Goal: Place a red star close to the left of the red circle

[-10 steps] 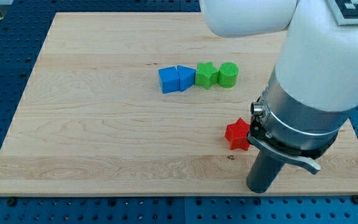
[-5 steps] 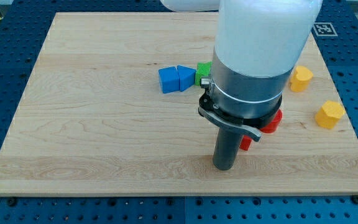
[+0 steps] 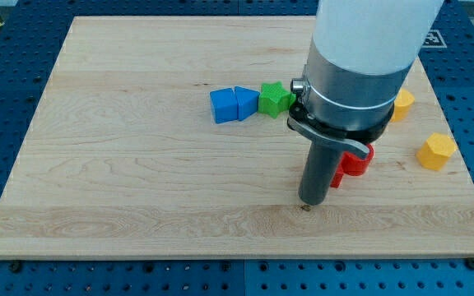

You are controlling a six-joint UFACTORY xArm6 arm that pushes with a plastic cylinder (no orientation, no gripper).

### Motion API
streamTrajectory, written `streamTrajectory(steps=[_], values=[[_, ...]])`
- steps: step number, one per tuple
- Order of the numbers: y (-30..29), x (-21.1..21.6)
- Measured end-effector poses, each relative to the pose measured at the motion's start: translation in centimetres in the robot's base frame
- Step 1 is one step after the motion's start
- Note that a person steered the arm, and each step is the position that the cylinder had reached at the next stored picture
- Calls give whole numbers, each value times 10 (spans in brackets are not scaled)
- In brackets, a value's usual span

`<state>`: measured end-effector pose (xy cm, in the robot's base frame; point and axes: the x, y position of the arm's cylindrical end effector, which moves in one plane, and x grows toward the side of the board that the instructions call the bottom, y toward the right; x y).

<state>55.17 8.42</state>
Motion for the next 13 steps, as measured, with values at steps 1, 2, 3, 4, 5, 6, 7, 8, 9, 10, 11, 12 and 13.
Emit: streamTrajectory(steps=[1, 2, 3, 4, 5, 6, 7, 8, 9, 10, 11, 12, 13], values=[[-2, -16], [-2, -16], [-2, -17], [-2, -11], [-2, 2], [-2, 2], [-2, 18], [-2, 40], [-2, 40], [13, 48], [36, 54], [53, 55], [94, 55]])
